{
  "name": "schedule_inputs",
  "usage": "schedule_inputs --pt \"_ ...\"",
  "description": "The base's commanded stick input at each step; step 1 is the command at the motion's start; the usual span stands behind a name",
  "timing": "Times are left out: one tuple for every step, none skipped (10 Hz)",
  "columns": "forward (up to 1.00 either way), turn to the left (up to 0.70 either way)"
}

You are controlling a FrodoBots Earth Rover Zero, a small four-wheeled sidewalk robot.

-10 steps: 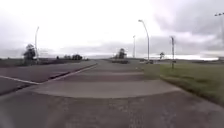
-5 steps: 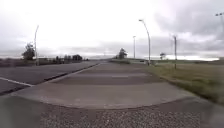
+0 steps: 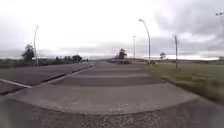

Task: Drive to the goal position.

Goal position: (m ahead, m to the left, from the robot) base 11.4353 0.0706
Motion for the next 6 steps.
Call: schedule_inputs --pt "0.7 0.0" --pt "0.7 0.0" --pt "0.7 0.0" --pt "0.7 0.0" --pt "0.7 0.0" --pt "0.7 0.0"
